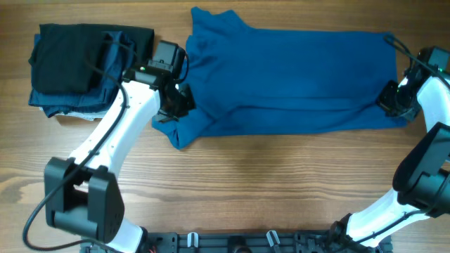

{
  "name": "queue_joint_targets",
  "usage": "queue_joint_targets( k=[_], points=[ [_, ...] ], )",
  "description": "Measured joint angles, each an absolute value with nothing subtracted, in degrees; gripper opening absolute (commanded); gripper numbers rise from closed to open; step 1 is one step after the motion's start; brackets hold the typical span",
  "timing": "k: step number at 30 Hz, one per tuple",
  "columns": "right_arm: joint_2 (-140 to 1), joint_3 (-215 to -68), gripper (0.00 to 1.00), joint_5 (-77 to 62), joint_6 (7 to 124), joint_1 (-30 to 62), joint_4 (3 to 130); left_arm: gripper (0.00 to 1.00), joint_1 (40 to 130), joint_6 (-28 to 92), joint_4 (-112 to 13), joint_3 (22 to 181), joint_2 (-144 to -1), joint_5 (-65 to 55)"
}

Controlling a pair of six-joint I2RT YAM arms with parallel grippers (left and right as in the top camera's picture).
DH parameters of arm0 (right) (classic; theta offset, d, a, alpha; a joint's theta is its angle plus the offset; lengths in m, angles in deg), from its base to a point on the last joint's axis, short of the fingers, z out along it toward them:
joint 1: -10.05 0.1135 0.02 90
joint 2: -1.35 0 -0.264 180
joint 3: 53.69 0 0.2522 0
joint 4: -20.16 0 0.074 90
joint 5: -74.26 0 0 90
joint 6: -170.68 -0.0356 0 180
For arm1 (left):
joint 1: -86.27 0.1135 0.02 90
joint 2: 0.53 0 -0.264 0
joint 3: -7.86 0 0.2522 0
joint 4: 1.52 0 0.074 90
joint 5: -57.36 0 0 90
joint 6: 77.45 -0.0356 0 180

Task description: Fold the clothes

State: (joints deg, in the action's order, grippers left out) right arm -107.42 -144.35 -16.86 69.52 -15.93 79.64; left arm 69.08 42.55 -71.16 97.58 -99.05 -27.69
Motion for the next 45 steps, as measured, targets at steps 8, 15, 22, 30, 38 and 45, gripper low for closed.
queue_joint_targets(
  k=[8, 15, 22, 30, 38, 45],
  points=[
    [-107.4, -139.2, 0.04, -16.1, 71.2, -18.0, 72.4, 0.04, 69.1, 42.9, -64.5, 93.6, -103.5, -25.2],
    [-107.7, -137.3, 0.04, -15.7, 72.9, -18.0, 69.4, 0.04, 69.1, 42.9, -63.8, 93.4, -109.3, -25.0],
    [-109.7, -135.8, 0.04, -16.2, 73.9, -18.3, 68.3, 0.04, 69.1, 42.9, -65.1, 93.3, -112.8, -26.9],
    [-109.7, -136.2, 0.04, -16.7, 72.8, -20.8, 72.2, 0.04, 69.0, 42.9, -72.8, 93.3, -112.9, -29.1],
    [-109.7, -137.1, 0.04, -18.3, 72.0, -24.2, 77.2, 0.04, 68.3, 42.9, -78.3, 93.3, -112.9, -29.8],
    [-109.6, -141.9, 0.04, -18.3, 72.6, -25.1, 82.6, 0.04, 67.5, 42.9, -78.7, 93.6, -108.9, -29.9]
  ],
)
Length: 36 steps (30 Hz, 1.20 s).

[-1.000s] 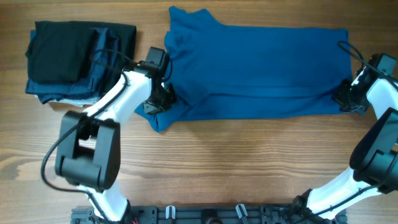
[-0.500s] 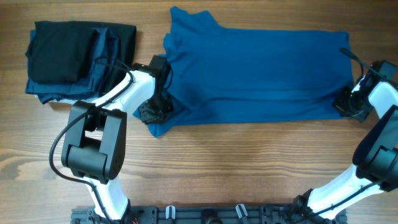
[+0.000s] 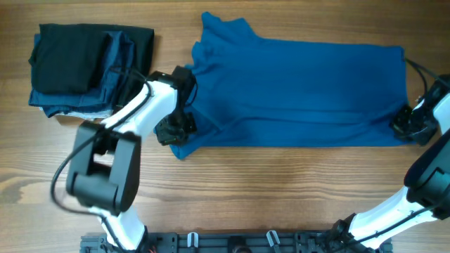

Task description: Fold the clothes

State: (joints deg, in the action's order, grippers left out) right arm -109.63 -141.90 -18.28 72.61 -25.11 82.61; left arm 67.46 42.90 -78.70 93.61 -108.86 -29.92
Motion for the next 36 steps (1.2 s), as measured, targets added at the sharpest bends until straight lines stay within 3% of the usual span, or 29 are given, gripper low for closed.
queue_joint_targets(
  k=[8, 13, 15, 18, 36],
  points=[
    [-104.8, -145.9, 0.04, -13.3, 74.3, -25.1, 85.4, 0.04, 67.5, 42.9, -74.4, 97.7, -94.9, -30.2],
    [-104.7, -145.6, 0.06, -13.2, 72.9, -25.1, 85.2, 0.04, 67.5, 42.9, -73.8, 97.8, -93.3, -30.2],
    [-104.7, -145.1, 0.33, -13.2, 71.5, -25.1, 84.5, 0.04, 67.5, 42.9, -73.8, 97.8, -93.3, -30.2],
    [-104.7, -144.6, 0.49, -13.2, 67.9, -25.1, 84.0, 0.04, 67.5, 42.9, -73.8, 97.8, -93.3, -30.2],
    [-104.7, -139.8, 0.41, -3.4, 46.8, -25.1, 73.8, 0.04, 67.5, 42.9, -74.7, 97.8, -93.3, -30.2]
  ],
)
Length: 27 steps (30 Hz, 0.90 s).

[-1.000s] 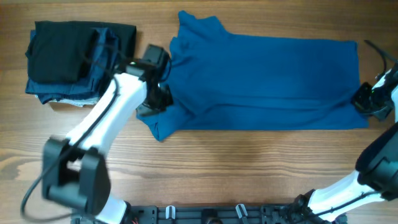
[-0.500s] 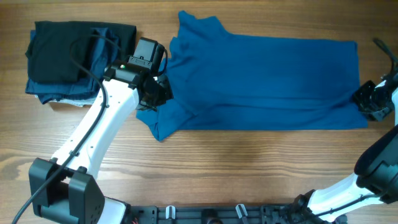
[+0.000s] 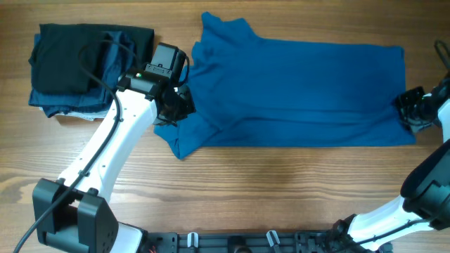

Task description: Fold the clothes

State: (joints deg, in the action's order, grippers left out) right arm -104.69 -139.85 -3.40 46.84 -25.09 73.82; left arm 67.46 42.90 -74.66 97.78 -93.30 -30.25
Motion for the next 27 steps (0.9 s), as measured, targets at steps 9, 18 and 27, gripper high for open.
queue_joint_targets(
  k=[9, 18, 27],
  points=[
    [-104.7, -134.8, 0.35, -1.0, 44.3, -25.1, 67.7, 0.04, 67.5, 42.9, -74.7, 97.8, -93.3, -30.2],
    [-104.7, -133.5, 0.30, -0.1, 43.8, -25.1, 62.6, 0.04, 67.5, 42.9, -74.9, 97.8, -93.3, -30.2],
    [-104.7, -132.8, 0.07, 0.1, 42.9, -25.0, 60.2, 0.04, 67.5, 42.9, -74.9, 97.8, -93.3, -30.2]
  ],
)
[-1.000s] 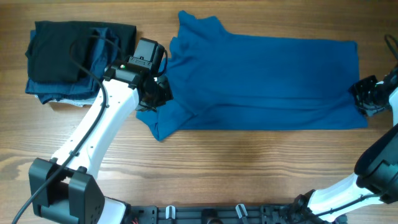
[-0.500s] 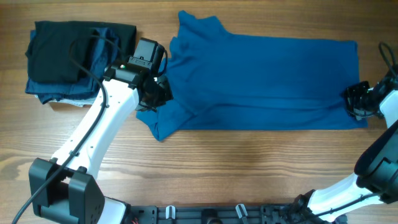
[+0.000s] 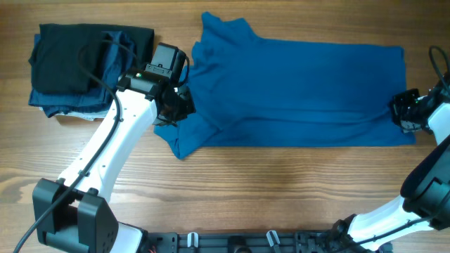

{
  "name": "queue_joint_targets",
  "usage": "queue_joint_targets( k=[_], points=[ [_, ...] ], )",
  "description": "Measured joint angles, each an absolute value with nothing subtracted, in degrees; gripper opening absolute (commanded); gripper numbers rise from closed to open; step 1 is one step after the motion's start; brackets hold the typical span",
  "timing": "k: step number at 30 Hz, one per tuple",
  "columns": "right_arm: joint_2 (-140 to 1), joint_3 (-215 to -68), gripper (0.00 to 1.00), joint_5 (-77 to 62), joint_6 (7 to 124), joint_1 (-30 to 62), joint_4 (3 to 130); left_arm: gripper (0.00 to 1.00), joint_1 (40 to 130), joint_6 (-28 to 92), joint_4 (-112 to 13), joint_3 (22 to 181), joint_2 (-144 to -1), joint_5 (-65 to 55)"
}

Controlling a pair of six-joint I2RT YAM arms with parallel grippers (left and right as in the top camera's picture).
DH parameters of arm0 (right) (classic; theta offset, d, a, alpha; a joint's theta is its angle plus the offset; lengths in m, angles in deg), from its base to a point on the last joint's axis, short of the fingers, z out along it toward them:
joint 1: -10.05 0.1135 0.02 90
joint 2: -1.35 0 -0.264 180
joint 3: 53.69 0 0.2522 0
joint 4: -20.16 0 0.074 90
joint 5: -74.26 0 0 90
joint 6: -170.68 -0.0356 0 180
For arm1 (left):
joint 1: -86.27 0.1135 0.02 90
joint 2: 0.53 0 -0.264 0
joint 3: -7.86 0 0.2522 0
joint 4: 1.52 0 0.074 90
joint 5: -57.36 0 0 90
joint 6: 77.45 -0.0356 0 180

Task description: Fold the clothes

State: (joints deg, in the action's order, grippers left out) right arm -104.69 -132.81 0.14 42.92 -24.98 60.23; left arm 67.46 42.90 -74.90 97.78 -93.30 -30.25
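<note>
A blue long-sleeved shirt (image 3: pixel 295 91) lies spread flat across the far half of the wooden table (image 3: pixel 267 190), with its collar end to the left. My left gripper (image 3: pixel 177 107) sits at the shirt's left edge, over the folded sleeve part; the wrist body hides its fingers. At the shirt's right hem, near the lower corner, is my right gripper (image 3: pixel 402 114). It is small and dark from above, so its jaws cannot be made out.
A stack of folded dark clothes (image 3: pixel 77 67), black on top of blue denim, lies at the far left beside the left arm. The arm bases stand at the near edge and at the right edge.
My right gripper has shifted a little to the left, from just past the shirt's right hem onto its edge. The left arm and the shirt have not moved.
At first the shirt lay rumpled, with a gripper at each end. Then it was stretched flatter and further right, the left gripper lower at the sleeve. After that the left gripper was back up at the left edge and the right one just off the hem, now on it.
</note>
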Motion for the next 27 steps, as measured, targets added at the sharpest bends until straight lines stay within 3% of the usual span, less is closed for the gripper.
queue_joint_targets(
  k=[12, 18, 23, 27],
  points=[
    [-104.7, -130.8, 0.06, 0.8, 42.1, -22.6, 49.2, 0.04, 67.5, 42.9, -75.6, 97.8, -93.3, -30.2],
    [-104.7, -130.8, 0.42, -1.0, 41.6, -18.9, 44.1, 0.04, 67.5, 42.9, -75.9, 97.8, -93.3, -30.3],
    [-104.8, -130.8, 0.52, -7.4, 41.0, -15.8, 42.0, 0.04, 67.5, 42.9, -76.4, 97.8, -93.3, -30.3],
    [-105.6, -130.8, 0.52, -8.7, 44.5, -15.0, 37.2, 0.04, 67.5, 42.9, -76.3, 97.8, -93.3, -31.1]
  ],
)
